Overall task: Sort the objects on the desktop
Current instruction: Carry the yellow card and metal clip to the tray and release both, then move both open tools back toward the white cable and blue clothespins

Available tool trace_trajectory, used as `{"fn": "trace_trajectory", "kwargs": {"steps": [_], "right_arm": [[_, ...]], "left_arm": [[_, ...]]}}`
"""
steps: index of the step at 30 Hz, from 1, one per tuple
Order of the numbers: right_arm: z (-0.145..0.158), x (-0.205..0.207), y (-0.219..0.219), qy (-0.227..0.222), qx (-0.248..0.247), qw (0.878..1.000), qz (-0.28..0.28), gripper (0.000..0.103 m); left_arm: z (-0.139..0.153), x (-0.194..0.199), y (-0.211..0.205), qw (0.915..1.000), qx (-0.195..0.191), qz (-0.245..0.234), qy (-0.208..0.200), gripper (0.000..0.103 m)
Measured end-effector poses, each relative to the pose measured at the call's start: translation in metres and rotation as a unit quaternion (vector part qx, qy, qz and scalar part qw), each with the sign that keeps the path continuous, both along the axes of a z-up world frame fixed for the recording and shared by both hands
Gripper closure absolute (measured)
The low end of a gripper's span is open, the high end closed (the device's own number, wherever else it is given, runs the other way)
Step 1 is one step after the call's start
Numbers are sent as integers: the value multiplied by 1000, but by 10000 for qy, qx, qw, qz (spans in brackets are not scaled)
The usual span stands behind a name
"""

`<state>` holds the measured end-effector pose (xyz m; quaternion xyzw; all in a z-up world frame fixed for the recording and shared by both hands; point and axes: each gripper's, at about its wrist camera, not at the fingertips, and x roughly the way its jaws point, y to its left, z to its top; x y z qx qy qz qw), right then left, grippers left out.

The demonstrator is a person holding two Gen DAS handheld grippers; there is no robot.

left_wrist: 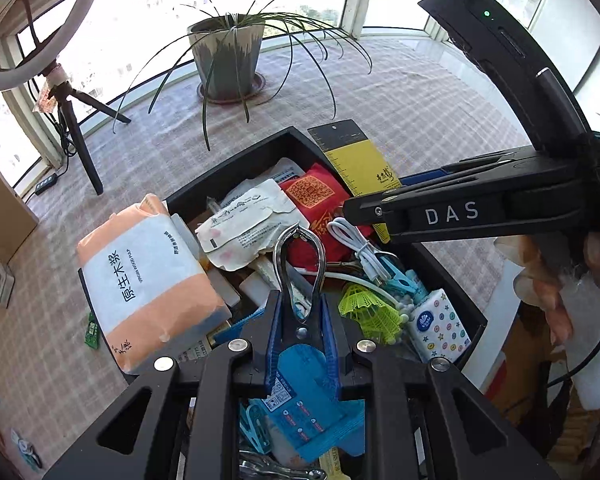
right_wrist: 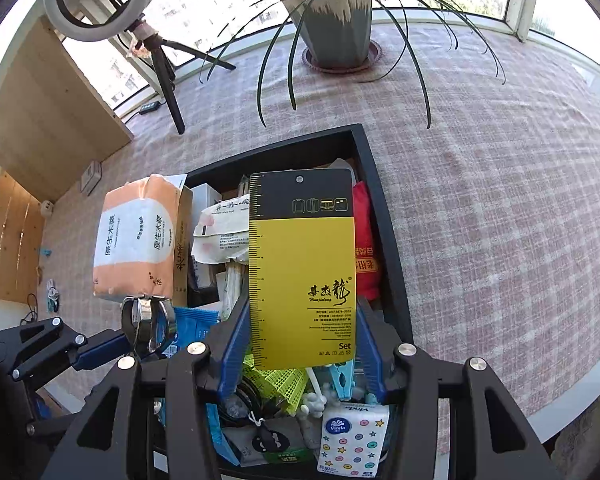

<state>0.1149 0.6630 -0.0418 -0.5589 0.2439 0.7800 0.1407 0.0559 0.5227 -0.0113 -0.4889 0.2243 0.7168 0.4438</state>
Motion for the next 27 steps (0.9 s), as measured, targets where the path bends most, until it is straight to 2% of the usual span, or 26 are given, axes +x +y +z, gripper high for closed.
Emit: {"fn": "trace_trajectory", "kwargs": {"steps": [7, 9, 11, 18, 27], "right_arm": [[-17, -33, 21, -92, -124, 9996, 242, 57], [-20, -41, 22, -141, -100, 9993, 334, 56], [-24, -47, 24, -250, -118, 9988, 395, 55], [-20, -51, 23, -165, -153, 9987, 452, 54], [9, -42, 7, 231, -62, 9989, 411, 54]], "left_arm": [[-7, -12, 16, 9998, 96, 166, 40, 81], [-6, -14, 18, 9997, 105, 229, 63, 55], [-2, -14, 17, 9995, 212, 223, 108, 51], [4, -23, 1, 9986, 276, 440, 138, 51], [14, -33, -53, 9965, 186, 745, 319, 51]]}}
